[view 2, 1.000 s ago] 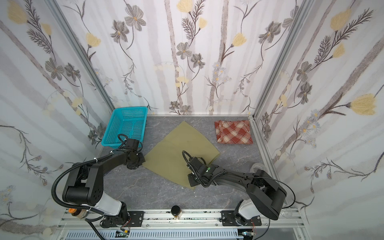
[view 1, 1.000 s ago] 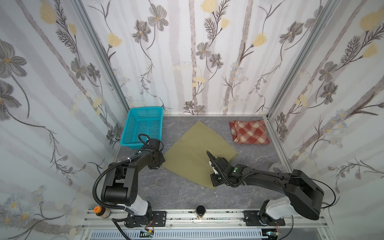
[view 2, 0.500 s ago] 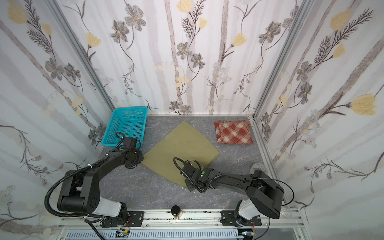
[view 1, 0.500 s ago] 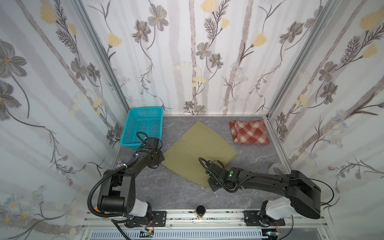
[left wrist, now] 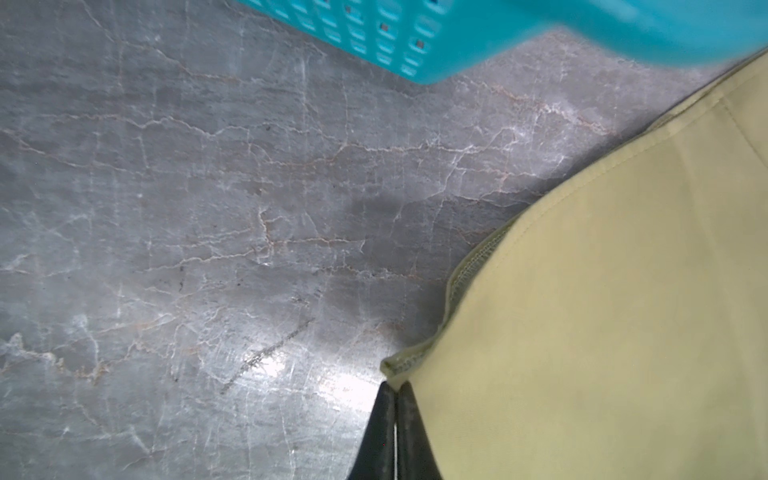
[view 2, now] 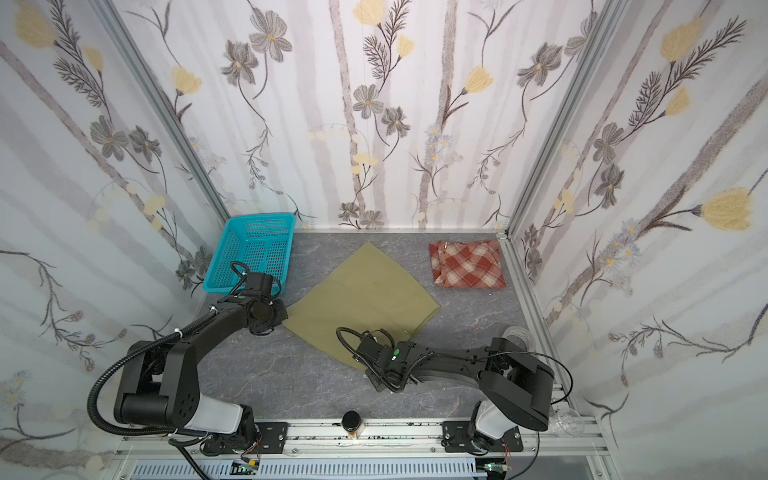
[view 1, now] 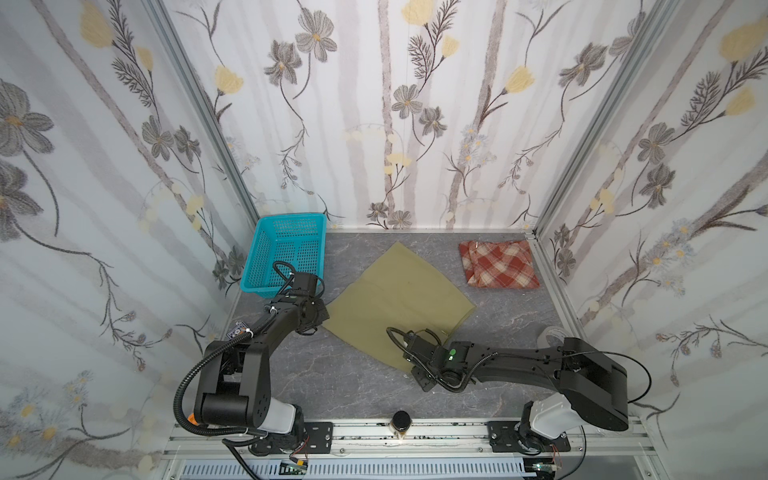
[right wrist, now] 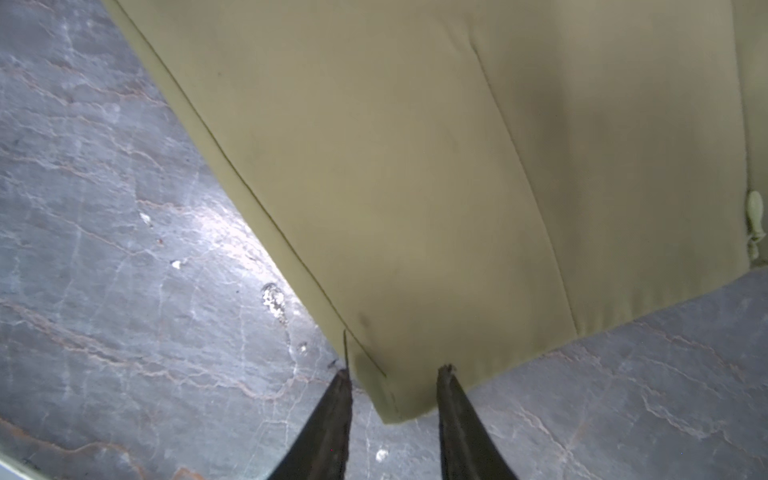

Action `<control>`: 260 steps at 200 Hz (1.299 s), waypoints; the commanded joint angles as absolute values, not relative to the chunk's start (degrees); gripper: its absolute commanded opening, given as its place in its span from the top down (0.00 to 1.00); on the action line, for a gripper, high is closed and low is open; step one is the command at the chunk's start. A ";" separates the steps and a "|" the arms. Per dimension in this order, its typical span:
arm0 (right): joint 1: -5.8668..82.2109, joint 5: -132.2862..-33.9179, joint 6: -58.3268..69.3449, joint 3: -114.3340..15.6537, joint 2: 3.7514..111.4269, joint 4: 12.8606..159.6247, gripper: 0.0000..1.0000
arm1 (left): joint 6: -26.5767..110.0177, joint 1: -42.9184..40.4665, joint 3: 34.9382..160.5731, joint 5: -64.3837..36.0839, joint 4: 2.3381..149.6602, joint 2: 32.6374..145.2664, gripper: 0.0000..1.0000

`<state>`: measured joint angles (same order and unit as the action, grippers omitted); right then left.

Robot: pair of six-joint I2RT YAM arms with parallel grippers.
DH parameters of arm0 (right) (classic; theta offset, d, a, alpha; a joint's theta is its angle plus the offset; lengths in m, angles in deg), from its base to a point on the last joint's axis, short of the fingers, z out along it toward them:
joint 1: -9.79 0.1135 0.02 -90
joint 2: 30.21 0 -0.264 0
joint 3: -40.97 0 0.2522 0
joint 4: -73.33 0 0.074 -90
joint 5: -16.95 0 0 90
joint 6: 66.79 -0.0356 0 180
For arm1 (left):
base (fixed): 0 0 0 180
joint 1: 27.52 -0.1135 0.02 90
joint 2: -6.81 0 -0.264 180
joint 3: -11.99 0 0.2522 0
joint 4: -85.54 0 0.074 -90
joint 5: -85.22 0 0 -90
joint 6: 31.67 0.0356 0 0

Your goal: Fold and stack the skirts

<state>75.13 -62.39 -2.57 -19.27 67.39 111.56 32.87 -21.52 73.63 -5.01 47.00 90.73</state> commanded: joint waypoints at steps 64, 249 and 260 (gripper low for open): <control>75.60 -63.69 -0.39 -19.12 70.68 108.52 0.93 | 33.68 -21.56 75.23 -4.14 46.29 91.10 1.00; 75.79 -74.51 -1.08 -21.56 56.29 107.87 1.00 | 35.65 -22.37 79.34 3.44 40.17 81.92 1.00; 75.84 -75.01 -1.38 -20.91 54.97 107.37 1.00 | 35.90 -22.65 79.85 3.53 39.59 81.33 1.00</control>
